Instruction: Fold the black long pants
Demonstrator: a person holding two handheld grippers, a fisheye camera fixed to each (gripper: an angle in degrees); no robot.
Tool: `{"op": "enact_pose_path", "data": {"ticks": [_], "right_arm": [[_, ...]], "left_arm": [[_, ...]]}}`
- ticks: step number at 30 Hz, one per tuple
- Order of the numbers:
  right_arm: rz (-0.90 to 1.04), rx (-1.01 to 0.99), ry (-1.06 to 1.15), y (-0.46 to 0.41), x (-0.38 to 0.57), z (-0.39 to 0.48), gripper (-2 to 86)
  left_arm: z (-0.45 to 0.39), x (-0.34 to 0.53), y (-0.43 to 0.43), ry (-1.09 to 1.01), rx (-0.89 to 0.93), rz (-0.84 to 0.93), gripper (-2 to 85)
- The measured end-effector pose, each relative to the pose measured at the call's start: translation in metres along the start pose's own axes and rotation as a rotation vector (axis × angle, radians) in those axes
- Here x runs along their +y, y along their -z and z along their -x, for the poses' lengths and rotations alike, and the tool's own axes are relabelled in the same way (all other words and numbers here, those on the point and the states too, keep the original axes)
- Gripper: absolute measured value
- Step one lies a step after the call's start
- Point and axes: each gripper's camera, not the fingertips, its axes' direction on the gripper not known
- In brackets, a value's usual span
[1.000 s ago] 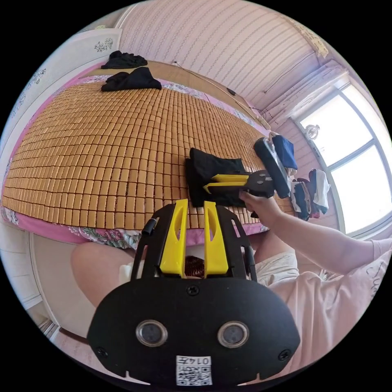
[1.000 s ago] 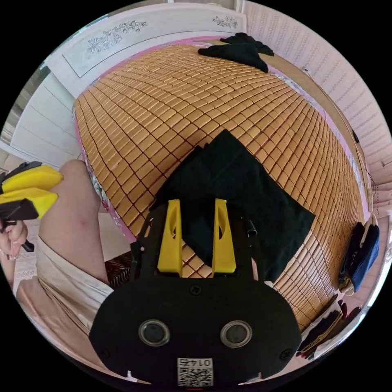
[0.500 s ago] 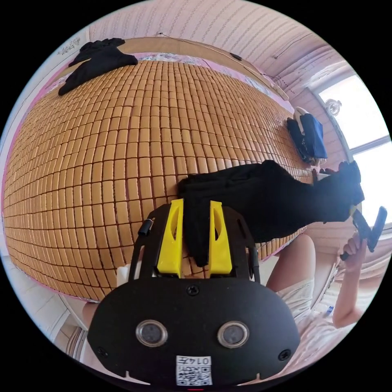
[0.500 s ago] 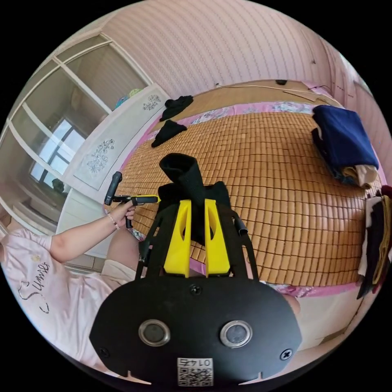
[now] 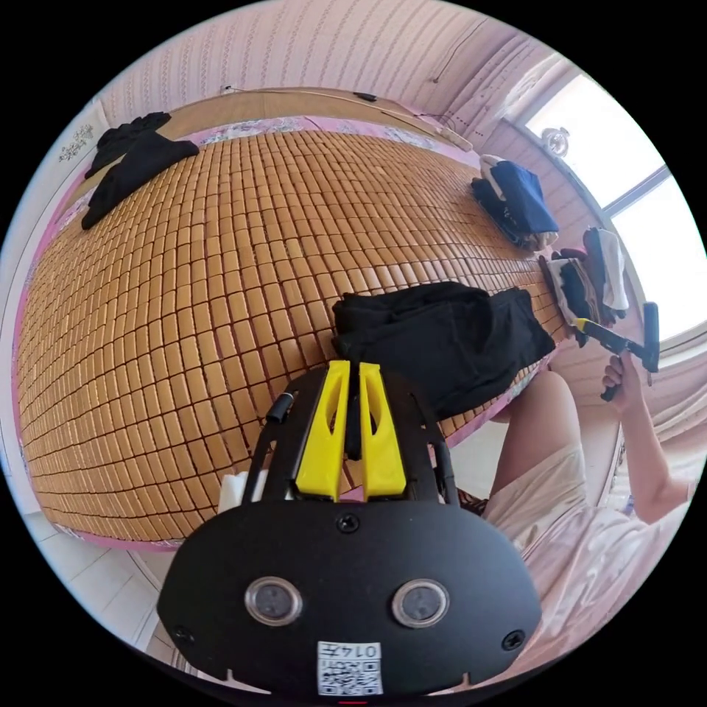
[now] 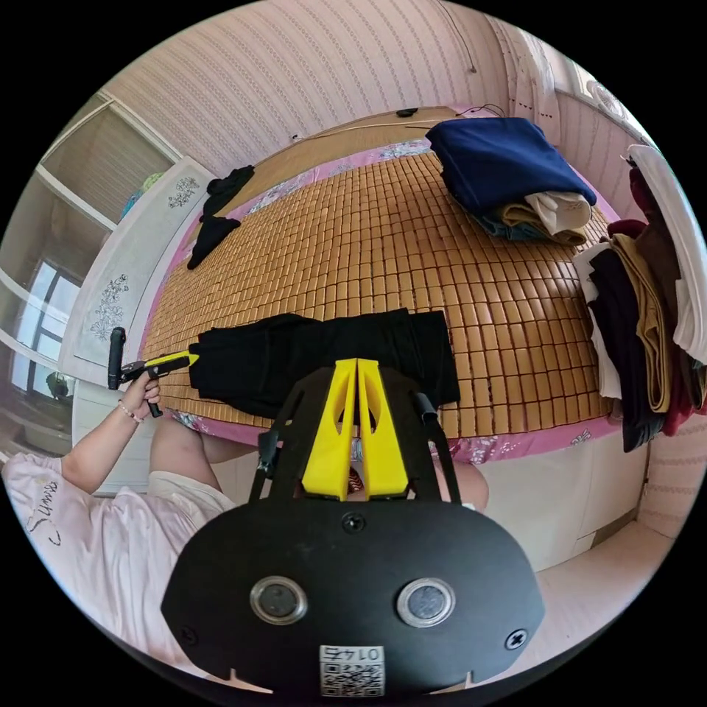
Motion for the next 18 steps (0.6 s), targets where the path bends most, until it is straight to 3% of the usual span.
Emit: {"op": "enact_pose_path", "data": {"ticks": [4,8,11,18], "right_arm": [[0.079,0.026,0.022,-0.018,-0.001,-0.004,2.8],[0.071,-0.038,0.253,-0.028,0.002,0.040,7.9],[0.139,0.061,0.382,-0.049,0.005,0.067,14.8],[0.185,0.290,0.003,-0.070,0.005,-0.014,16.6]], "left_arm": [[0.000,0.026,0.027,0.010,0.014,-0.064,0.2],[-0.013,0.048,0.052,-0.035,0.032,-0.144,-0.1],[-0.028,0.066,0.056,-0.095,0.046,-0.164,-0.2],[-0.034,0.099,0.026,-0.052,0.068,-0.163,-0.1]]}}
